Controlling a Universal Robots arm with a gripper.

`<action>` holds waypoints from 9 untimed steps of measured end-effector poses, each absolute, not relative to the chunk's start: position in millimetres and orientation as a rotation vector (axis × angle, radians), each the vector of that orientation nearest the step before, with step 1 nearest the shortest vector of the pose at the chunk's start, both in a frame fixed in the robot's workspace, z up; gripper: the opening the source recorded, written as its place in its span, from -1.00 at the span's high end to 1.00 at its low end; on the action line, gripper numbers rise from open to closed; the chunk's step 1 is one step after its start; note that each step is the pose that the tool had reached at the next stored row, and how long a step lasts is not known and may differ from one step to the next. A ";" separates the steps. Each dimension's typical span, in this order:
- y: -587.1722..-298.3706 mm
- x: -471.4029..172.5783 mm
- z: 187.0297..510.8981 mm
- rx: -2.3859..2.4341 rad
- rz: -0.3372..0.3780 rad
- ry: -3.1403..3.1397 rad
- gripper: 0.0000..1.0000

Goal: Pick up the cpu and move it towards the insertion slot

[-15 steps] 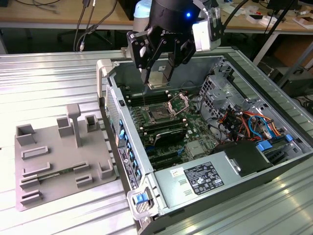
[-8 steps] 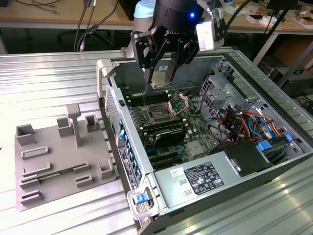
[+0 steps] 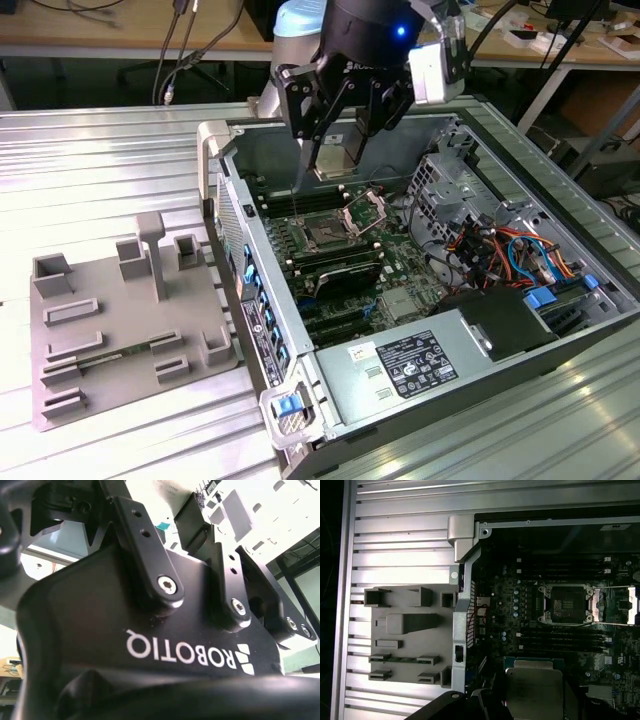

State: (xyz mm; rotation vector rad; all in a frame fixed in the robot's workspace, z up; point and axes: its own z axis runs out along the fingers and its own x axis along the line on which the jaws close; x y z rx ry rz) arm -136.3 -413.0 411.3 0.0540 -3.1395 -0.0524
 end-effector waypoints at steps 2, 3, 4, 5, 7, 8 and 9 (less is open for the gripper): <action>-413.0 -134.7 411.3 0.054 -0.052 -3.139 -0.09; -413.0 -133.4 411.3 0.054 -0.052 -3.139 -0.09; -413.0 -132.4 411.3 0.054 -0.052 -3.139 -0.09; -413.0 -131.6 411.3 0.054 -0.052 -3.139 -0.09; -413.0 -129.9 411.3 0.054 -0.052 -3.139 -0.09; -413.0 -129.2 411.3 0.054 -0.052 -3.139 -0.09; -413.0 -128.4 411.3 0.054 -0.052 -3.139 -0.09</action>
